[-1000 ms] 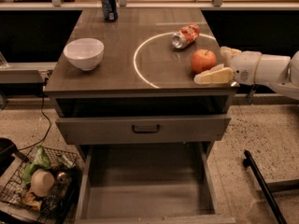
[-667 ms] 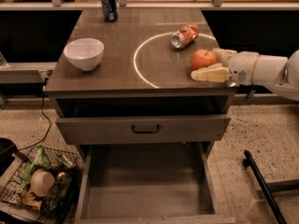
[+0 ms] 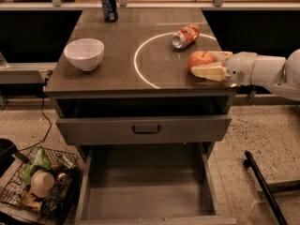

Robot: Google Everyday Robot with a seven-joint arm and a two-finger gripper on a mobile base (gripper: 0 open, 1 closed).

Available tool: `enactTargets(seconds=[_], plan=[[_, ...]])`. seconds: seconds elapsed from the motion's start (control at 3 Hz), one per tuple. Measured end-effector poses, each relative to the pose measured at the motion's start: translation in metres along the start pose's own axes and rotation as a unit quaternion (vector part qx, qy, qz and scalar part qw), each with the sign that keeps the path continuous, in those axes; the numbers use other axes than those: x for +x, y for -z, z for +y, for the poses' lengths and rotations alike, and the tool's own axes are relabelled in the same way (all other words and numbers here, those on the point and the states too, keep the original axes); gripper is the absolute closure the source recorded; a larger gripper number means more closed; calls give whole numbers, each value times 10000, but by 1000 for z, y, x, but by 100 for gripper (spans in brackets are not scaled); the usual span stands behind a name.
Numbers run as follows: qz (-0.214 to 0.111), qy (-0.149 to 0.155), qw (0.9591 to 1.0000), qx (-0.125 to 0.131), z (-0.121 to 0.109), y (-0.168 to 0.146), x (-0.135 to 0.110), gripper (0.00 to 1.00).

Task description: Place apple into middle drawer

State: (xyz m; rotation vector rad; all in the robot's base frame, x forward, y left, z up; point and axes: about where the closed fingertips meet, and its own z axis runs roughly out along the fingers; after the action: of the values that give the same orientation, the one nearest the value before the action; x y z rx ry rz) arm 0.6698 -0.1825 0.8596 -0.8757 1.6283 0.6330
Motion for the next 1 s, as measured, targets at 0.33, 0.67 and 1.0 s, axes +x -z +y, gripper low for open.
enactTargets(seconds=[0.33, 0.67, 1.0], plan=[[-2, 1, 10000, -19, 1, -2, 0, 95], [-2, 35, 10000, -44, 2, -3, -4, 100], [25, 384, 9992, -129, 17, 9, -31, 100]])
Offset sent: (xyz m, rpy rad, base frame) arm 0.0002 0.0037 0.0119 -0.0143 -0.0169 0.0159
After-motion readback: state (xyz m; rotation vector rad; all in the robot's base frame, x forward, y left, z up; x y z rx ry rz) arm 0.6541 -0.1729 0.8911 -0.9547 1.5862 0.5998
